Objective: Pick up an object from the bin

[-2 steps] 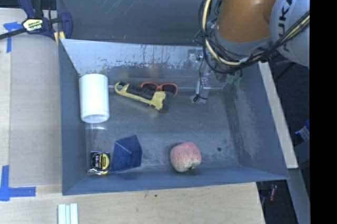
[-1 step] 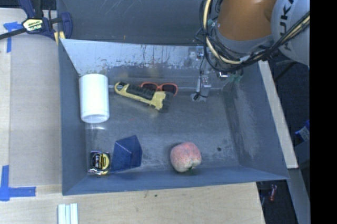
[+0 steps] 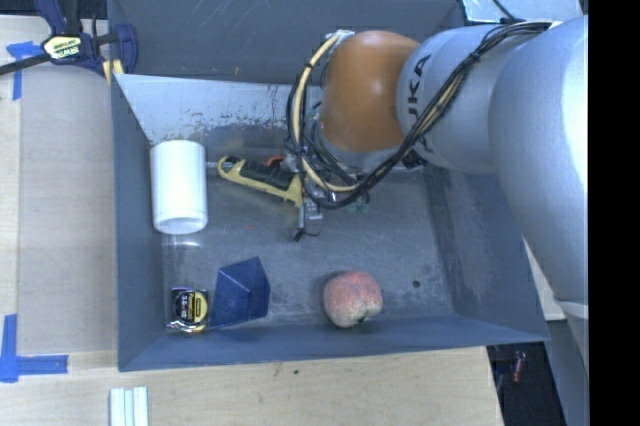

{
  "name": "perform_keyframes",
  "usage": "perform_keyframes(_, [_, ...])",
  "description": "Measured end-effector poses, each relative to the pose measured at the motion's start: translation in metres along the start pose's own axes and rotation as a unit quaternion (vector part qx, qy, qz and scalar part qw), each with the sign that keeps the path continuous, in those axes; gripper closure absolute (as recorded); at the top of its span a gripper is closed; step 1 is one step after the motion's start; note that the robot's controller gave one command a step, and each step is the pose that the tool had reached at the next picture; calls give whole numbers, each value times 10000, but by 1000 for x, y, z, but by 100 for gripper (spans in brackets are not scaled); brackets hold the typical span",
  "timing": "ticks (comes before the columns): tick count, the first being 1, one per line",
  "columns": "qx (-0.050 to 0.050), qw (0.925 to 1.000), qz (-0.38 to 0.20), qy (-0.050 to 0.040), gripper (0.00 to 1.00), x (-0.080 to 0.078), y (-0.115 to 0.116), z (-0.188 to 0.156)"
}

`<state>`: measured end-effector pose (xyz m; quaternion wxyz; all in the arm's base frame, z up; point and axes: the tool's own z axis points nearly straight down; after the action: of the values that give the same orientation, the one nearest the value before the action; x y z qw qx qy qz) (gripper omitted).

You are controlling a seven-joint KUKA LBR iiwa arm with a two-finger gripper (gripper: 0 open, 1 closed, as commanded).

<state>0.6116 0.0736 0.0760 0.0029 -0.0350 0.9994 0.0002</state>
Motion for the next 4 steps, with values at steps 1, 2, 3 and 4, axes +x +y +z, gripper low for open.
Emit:
perform_keyframes(1, [0,9997,230,-109,0,-14,31,-82])
perform_keyframes(2, [0,10000,31,23,0,0,6,14])
perform_keyframes(3, [-18,9981,595,-142,0,-11,41,5])
perform_keyframes(4, [-5,9918,-1276,-1,100,-13,88,5])
